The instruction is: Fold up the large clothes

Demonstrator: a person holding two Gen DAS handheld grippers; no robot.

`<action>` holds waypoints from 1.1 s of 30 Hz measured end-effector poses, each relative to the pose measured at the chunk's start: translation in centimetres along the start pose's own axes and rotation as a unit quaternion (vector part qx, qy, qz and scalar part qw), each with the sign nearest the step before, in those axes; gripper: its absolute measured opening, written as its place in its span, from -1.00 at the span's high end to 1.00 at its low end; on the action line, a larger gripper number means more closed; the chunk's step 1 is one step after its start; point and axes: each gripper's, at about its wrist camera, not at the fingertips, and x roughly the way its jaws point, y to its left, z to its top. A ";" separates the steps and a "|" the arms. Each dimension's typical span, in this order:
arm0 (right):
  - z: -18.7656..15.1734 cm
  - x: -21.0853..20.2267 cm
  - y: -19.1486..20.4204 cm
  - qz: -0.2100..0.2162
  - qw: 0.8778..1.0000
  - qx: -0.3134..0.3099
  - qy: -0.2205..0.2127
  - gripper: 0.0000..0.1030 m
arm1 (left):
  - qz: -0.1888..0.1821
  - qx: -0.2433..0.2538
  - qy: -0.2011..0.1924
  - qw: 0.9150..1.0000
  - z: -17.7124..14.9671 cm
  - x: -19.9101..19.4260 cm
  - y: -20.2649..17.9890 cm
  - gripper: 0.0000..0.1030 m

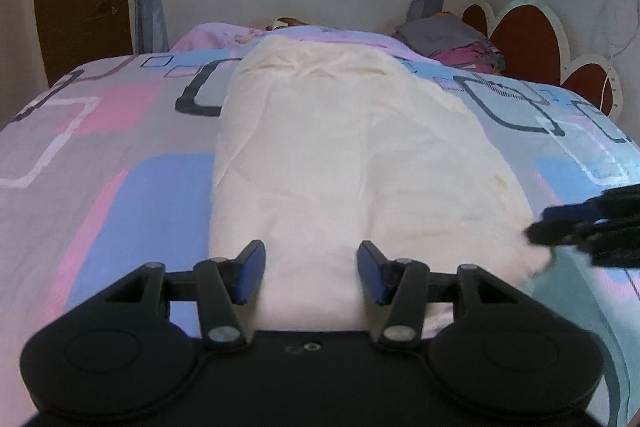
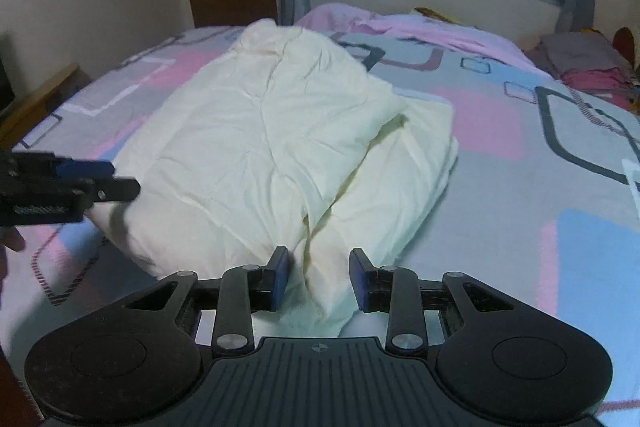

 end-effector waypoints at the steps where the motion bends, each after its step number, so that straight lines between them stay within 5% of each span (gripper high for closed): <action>1: -0.3 -0.8 0.0 0.001 1.000 0.003 -0.004 0.36 | 0.003 -0.001 0.002 1.000 -0.3 -0.2 0.1 -0.02; 5: -1.6 -3.9 -0.1 -0.004 1.000 0.011 -0.015 0.36 | 0.016 -0.025 0.014 0.999 -1.9 -1.5 0.6 0.02; 9: -3.5 -9.0 0.1 0.000 0.998 0.035 -0.045 0.36 | 0.003 -0.029 -0.017 0.999 -3.3 -6.7 -0.4 0.01; 10: -3.9 -10.3 0.4 0.002 0.998 0.039 -0.054 0.36 | 0.000 -0.030 -0.022 0.999 -3.7 -8.0 -0.8 -0.10; 12: -4.7 -12.6 1.0 0.001 0.997 0.045 -0.062 0.34 | 0.007 -0.035 -0.044 0.998 -4.6 -11.0 -2.0 -0.80; 13: -5.2 -13.9 1.5 0.000 0.997 0.049 -0.067 0.20 | 0.015 -0.038 -0.062 0.997 -4.9 -12.5 -2.6 -0.98; 14: -5.7 -15.1 1.9 -0.010 0.996 0.053 -0.078 -0.72 | 0.027 -0.040 -0.090 0.995 -5.4 -14.3 -3.5 -1.00; 15: -6.4 -16.4 2.6 -0.028 0.993 0.052 -0.103 -0.99 | 0.032 -0.039 -0.102 0.993 -5.8 -15.5 -4.1 -1.00; 24: -9.8 -22.0 5.9 -0.073 0.987 0.077 -0.121 -1.00 | 0.047 0.010 -0.107 0.993 -7.7 -20.9 -7.9 -1.00; 33: -11.9 -25.4 7.9 -0.105 0.984 0.079 -0.120 -1.00 | 0.033 0.004 -0.114 0.993 -9.1 -23.3 -9.0 -1.00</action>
